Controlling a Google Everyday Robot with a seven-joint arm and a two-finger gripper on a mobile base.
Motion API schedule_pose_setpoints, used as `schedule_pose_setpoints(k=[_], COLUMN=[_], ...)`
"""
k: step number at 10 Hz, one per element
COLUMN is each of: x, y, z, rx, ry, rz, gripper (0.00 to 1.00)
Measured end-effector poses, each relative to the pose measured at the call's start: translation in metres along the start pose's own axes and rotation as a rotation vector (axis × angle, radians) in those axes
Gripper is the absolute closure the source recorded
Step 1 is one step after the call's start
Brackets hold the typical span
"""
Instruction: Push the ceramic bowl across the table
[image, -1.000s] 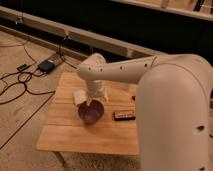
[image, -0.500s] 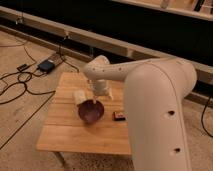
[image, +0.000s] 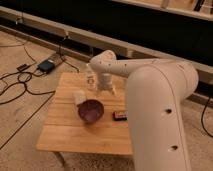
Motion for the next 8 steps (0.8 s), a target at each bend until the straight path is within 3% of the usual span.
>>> schedule_pose_setpoints(k=[3,8], x=[-0.007,-0.005], y=[-0.006,0.01], z=[0.022,0.043], rx=[0.02,0.029], ry=[0.024,0.05], rz=[0.0,-0.028], gripper=[0.35,0.35])
